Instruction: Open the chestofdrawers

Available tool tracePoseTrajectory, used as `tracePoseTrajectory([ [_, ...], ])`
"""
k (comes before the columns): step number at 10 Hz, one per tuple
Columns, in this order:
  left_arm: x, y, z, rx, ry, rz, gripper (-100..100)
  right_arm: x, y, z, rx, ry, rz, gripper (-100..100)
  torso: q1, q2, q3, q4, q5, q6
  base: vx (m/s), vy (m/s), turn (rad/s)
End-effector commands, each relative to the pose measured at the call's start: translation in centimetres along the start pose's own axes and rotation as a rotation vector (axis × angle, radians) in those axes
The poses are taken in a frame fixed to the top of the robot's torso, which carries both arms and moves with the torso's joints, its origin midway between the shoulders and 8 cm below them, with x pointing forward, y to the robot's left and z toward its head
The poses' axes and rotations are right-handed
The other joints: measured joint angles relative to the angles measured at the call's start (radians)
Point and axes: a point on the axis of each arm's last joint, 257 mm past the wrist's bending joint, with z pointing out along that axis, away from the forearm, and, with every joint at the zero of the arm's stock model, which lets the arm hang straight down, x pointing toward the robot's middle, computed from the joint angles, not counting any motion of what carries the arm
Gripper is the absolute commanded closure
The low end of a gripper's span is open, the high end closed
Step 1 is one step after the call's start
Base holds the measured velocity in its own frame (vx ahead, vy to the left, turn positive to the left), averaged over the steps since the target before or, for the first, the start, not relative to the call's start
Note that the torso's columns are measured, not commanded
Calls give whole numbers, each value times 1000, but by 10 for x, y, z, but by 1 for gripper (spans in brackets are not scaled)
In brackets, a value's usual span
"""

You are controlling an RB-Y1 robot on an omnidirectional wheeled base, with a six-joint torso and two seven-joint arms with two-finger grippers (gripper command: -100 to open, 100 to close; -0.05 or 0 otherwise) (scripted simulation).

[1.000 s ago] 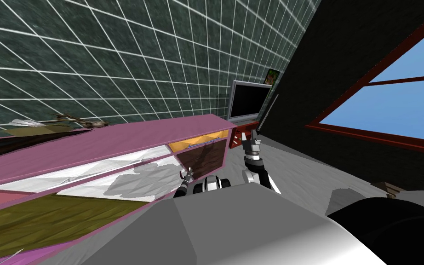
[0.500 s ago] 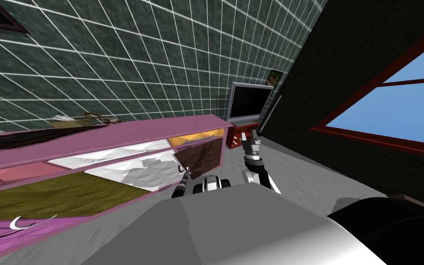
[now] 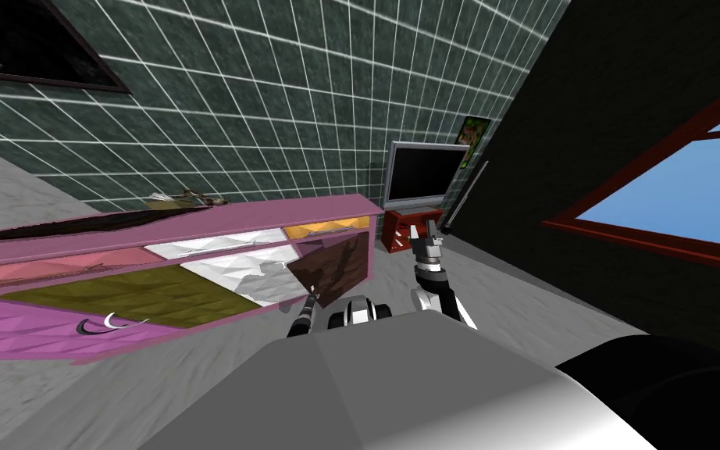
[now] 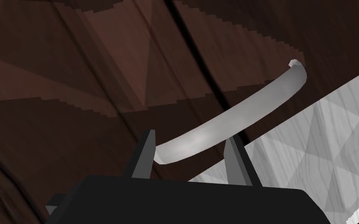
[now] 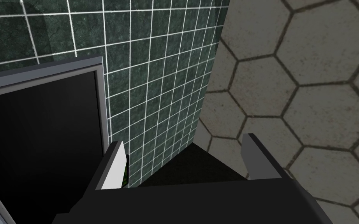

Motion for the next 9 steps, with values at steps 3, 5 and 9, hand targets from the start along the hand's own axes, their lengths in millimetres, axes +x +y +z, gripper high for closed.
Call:
tracePoseTrajectory([
  [3,-22,17,-5,-41,-63,-29,100,0,0,0,0,0,0,0,2,-2,-1,-1,0,-2,-35,-180,133],
  [5,-36,27,-10,-64,-103,-46,100,0,0,0,0,0,0,0,0,0,0,-2,1,0,-35,-236,171],
  [9,-63,47,-22,-110,-182,-80,100,0,0,0,0,0,0,0,2,-1,1,-1,3,3,-80,-267,154],
])
